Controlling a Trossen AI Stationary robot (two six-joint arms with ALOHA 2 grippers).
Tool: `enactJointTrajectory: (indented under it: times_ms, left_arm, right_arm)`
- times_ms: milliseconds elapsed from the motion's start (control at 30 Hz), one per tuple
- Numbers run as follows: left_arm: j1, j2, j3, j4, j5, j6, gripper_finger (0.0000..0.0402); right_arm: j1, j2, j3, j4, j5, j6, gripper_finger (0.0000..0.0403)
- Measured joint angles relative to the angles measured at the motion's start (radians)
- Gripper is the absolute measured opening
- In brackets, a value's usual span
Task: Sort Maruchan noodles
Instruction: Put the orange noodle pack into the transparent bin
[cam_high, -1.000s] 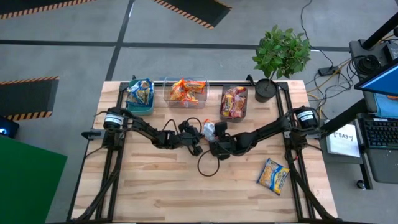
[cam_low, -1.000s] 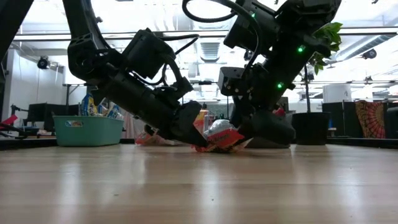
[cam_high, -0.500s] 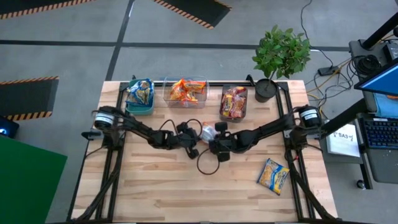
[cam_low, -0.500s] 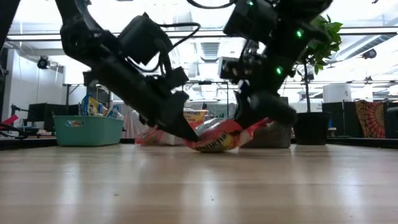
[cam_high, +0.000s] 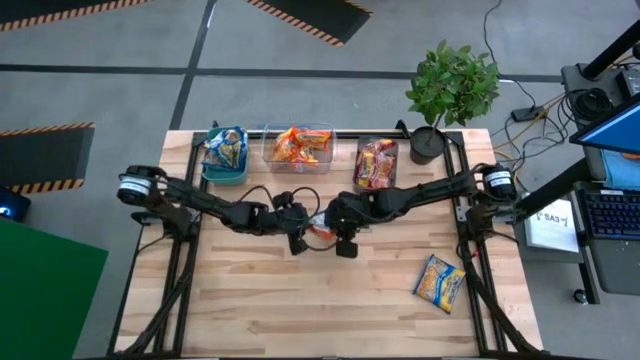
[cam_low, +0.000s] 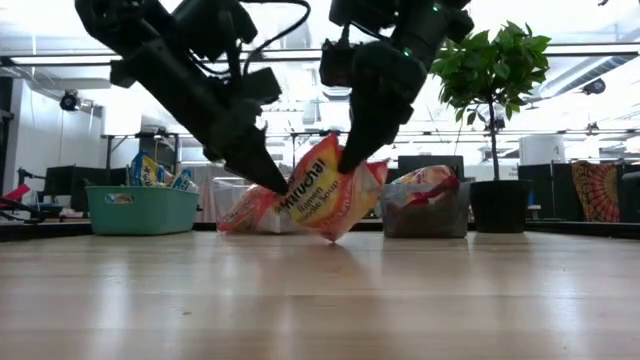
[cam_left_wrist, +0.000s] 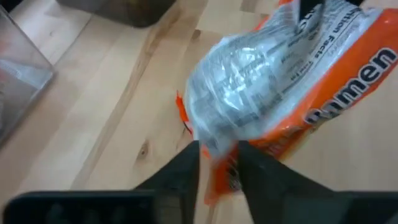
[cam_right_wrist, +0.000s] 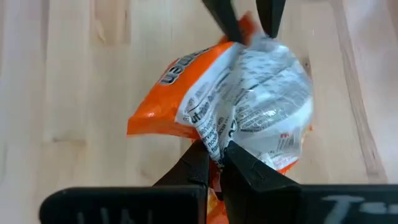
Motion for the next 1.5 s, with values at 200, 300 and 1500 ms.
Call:
enactJointTrajectory:
  times_ms: [200, 300, 1500]
  left_arm:
    - [-0.025, -0.072, 0.001, -0.144, 0.0, 0.104, 0.0183]
    - [-0.036, -0.112, 0.001, -0.205, 0.0, 0.142, 0.0222]
    - [-0.175, 0.064, 0.004, 0.248, -0.23, 0.078, 0.01]
  right_arm:
    - [-0.008, 0.0, 0.017, 0.002, -0.061, 0.058, 0.0013]
    - [-0.008, 0.0, 0.017, 0.005, -0.07, 0.098, 0.0013]
    - [-0.024, 0.009, 0.015, 0.138, -0.069, 0.232, 0.0025]
